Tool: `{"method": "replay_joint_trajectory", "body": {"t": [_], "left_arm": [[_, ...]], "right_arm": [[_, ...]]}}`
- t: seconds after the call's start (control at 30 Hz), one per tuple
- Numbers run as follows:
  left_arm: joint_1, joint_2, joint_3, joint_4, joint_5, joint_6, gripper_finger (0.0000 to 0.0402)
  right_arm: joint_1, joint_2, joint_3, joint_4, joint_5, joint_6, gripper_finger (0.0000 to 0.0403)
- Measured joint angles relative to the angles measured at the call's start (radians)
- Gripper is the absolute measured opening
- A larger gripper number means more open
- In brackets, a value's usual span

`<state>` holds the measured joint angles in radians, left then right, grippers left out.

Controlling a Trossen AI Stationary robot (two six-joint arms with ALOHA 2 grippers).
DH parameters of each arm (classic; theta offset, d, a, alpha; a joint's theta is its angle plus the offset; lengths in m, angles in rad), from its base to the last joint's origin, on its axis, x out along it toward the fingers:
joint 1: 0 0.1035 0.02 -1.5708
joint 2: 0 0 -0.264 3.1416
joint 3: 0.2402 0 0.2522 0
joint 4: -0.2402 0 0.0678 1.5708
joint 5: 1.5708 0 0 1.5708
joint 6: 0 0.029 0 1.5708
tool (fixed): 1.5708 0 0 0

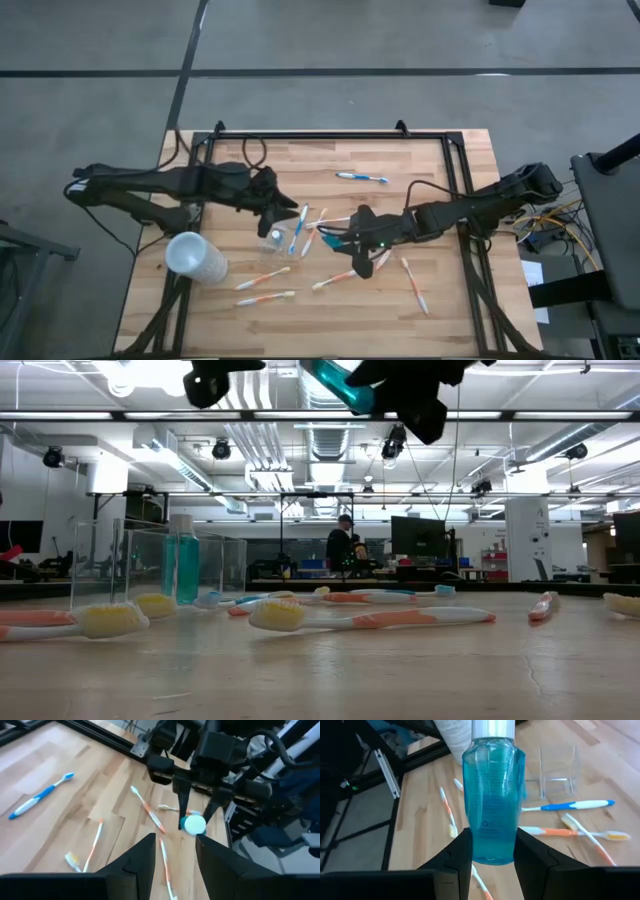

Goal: Pick & Place toothbrushing station
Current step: Put the mouthwash bottle into the transparent organizer

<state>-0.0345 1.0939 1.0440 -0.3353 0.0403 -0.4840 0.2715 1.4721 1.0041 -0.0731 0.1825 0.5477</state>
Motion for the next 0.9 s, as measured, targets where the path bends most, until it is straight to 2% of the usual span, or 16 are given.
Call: {"method": "replay_joint_trajectory", "body": {"t": [0.3, 0.9], "left_arm": [[0.000, 0.177, 0.159, -0.068, 0.168, 0.006, 0.0145], [0.000, 0.270, 0.196, -0.072, 0.213, 0.000, 0.0145]], "right_arm": [[-0.007, 0.031, 0.060, -0.034, 0.004, -0.062, 0.0111], [-0.012, 0.068, 0.066, -0.014, 0.003, -0.087, 0.0111]]}}
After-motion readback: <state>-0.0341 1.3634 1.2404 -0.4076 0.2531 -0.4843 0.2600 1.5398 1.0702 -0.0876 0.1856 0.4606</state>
